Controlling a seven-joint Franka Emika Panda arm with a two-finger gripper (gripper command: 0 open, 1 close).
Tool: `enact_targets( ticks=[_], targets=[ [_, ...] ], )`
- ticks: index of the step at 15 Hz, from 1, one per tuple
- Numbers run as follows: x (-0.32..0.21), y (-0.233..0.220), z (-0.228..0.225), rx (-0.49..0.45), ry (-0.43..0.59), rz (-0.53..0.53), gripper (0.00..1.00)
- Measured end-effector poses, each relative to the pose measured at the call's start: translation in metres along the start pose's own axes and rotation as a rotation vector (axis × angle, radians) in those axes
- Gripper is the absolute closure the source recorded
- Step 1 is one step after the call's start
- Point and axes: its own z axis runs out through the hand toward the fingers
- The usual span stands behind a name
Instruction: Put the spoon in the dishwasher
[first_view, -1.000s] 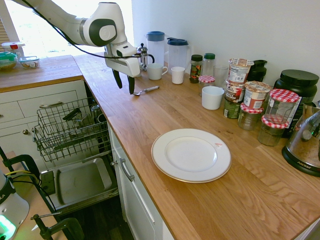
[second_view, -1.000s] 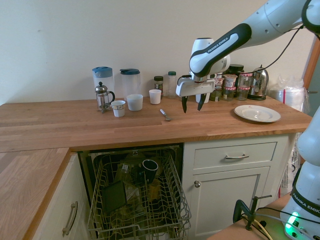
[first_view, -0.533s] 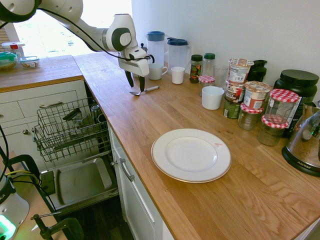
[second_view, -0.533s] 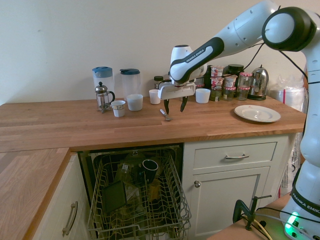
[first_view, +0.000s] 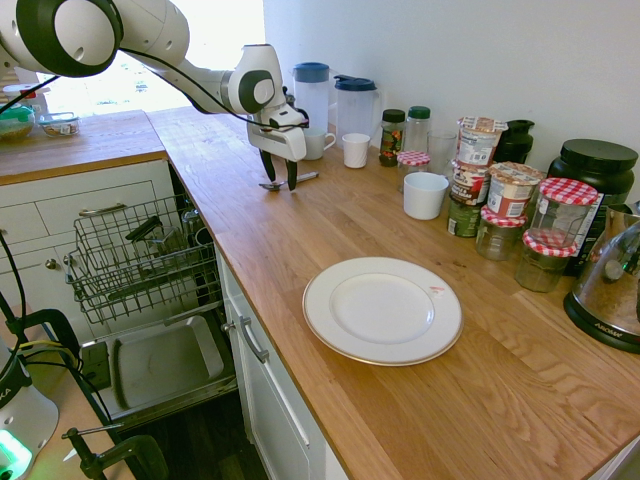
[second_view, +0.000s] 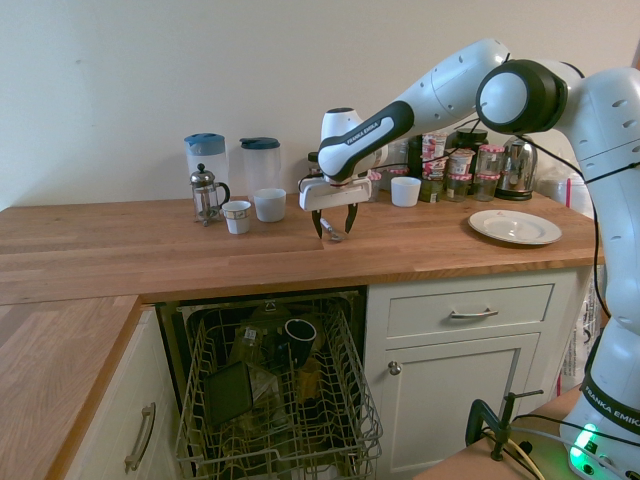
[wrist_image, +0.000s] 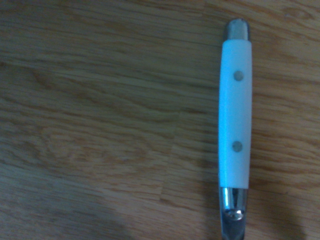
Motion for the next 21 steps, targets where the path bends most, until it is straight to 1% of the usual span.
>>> enact_targets(
  ticks=[10, 21],
  targets=[
    [0.0011, 0.0003, 0.0014, 0.002, -0.034, 0.031, 1.00],
    [0.0083, 0.0040, 0.0018, 0.020, -0.075, 0.089, 1.00]
  ],
)
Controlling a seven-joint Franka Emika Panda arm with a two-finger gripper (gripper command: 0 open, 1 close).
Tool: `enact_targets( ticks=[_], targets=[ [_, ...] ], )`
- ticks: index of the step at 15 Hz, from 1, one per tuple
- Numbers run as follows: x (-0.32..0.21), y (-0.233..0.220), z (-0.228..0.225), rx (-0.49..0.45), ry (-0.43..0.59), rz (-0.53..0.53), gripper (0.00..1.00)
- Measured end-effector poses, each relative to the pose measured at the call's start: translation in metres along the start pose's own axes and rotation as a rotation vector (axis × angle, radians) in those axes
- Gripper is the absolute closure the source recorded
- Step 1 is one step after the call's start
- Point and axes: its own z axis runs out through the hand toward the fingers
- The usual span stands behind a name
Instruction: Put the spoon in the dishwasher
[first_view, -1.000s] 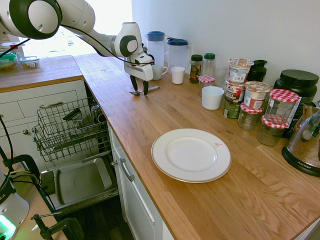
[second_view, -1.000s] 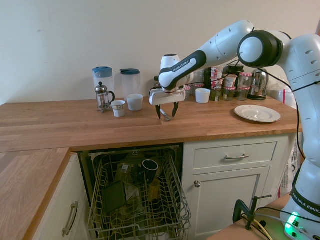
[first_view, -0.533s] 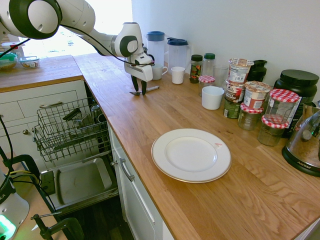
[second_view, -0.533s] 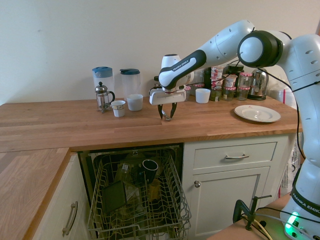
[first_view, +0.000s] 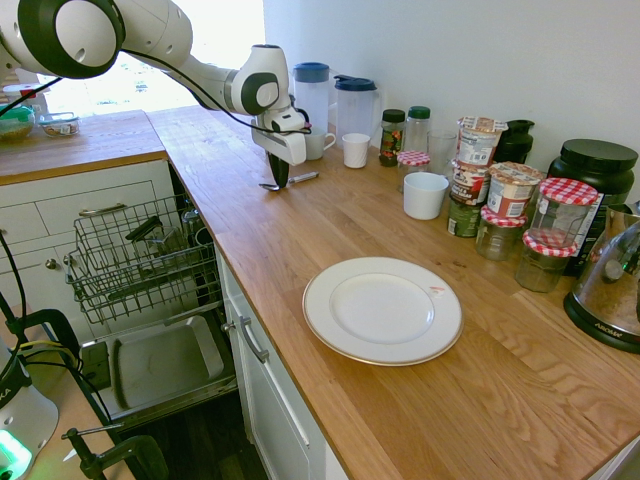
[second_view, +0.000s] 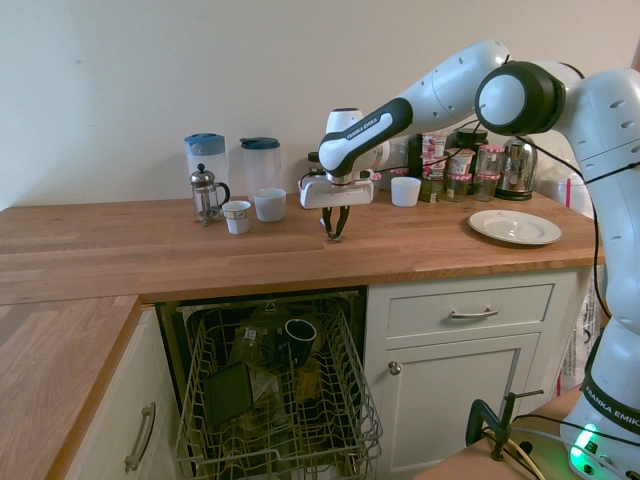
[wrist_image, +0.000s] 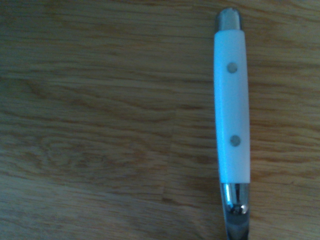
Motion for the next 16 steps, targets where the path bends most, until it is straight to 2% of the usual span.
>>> enact_targets(
  ticks=[6, 10, 16],
  targets=[
    [0.008, 0.002, -0.005, 0.010, 0.002, 0.060, 1.00],
    [0.006, 0.002, -0.050, 0.060, 0.025, 0.104, 1.00],
    [-0.067, 0.027, -0.096, 0.053, 0.034, 0.120, 1.00]
  ],
)
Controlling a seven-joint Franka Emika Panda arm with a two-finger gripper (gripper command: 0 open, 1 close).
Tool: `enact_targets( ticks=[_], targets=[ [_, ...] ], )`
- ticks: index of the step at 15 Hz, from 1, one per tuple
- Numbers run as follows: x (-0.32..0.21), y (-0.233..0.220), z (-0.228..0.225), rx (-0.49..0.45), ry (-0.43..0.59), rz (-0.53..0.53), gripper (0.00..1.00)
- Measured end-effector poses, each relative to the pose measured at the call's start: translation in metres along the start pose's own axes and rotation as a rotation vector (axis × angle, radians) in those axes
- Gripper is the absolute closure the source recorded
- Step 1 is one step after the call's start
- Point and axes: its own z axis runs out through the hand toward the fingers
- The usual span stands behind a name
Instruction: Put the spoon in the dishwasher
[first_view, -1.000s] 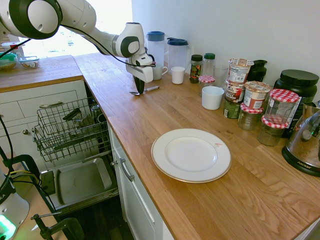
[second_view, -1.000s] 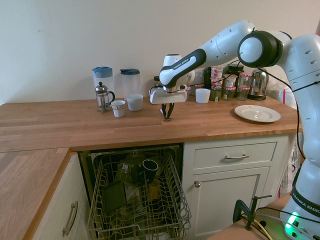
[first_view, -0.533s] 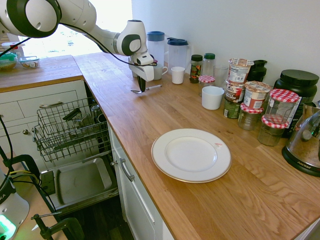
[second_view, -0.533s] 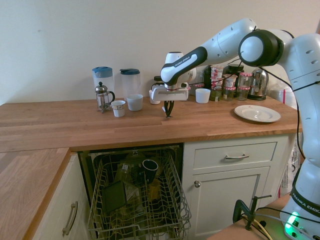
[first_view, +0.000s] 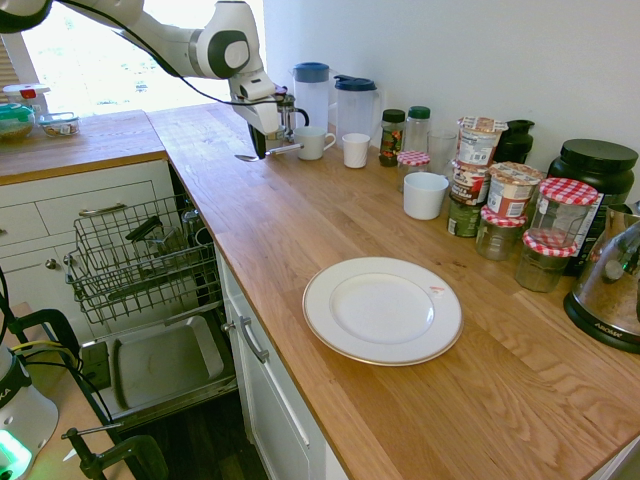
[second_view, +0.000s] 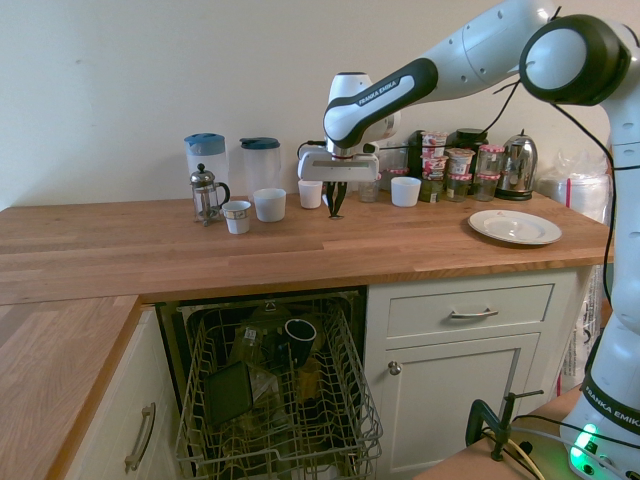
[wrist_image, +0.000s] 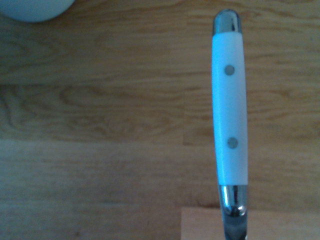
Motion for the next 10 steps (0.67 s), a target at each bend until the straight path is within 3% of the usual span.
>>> enact_targets(
  ticks=[4, 10],
  targets=[
    [-0.033, 0.030, -0.016, -0.001, 0.000, 0.020, 1.00],
    [-0.059, 0.032, -0.013, 0.007, 0.038, 0.021, 1.00]
  ],
)
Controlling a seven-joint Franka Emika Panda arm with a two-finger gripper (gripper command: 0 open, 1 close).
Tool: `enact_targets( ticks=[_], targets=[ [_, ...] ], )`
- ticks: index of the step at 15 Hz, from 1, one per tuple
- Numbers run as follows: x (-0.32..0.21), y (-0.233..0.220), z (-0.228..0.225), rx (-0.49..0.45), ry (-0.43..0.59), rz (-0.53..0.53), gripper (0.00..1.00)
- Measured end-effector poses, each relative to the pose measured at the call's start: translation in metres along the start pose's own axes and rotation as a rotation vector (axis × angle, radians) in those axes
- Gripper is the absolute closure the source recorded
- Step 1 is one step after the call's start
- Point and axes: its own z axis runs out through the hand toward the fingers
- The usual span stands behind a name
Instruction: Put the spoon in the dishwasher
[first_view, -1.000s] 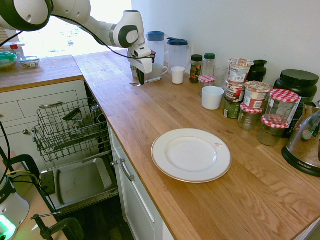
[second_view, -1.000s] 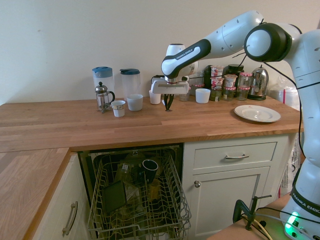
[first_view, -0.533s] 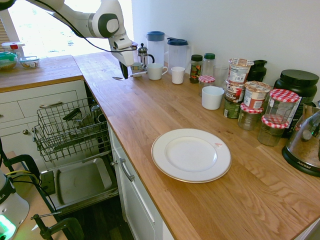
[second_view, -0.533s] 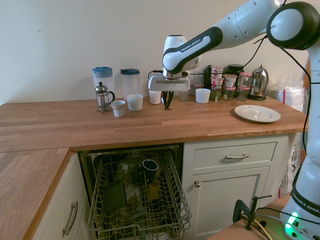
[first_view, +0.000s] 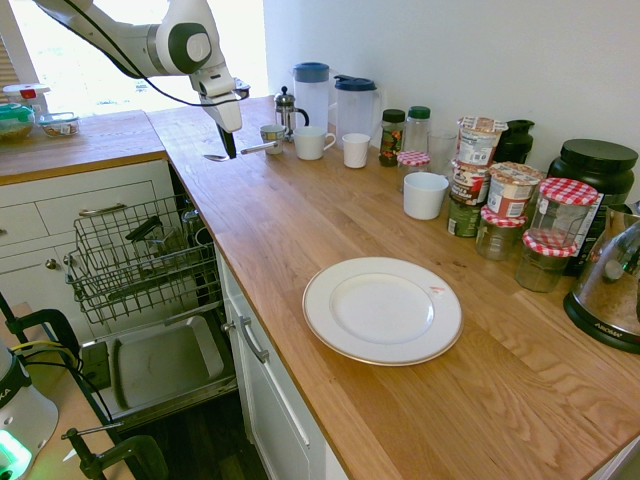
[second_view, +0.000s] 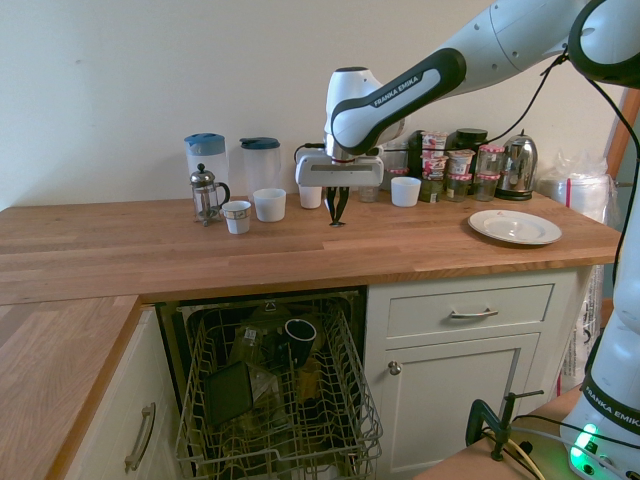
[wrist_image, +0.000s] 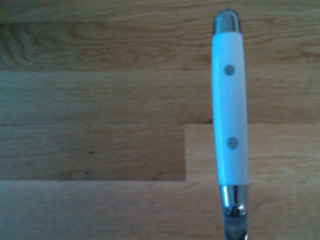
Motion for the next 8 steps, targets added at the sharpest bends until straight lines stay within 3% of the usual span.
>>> enact_targets(
  ticks=[8],
  targets=[
    [-0.118, 0.049, 0.010, -0.014, 0.009, -0.052, 1.00]
  ],
)
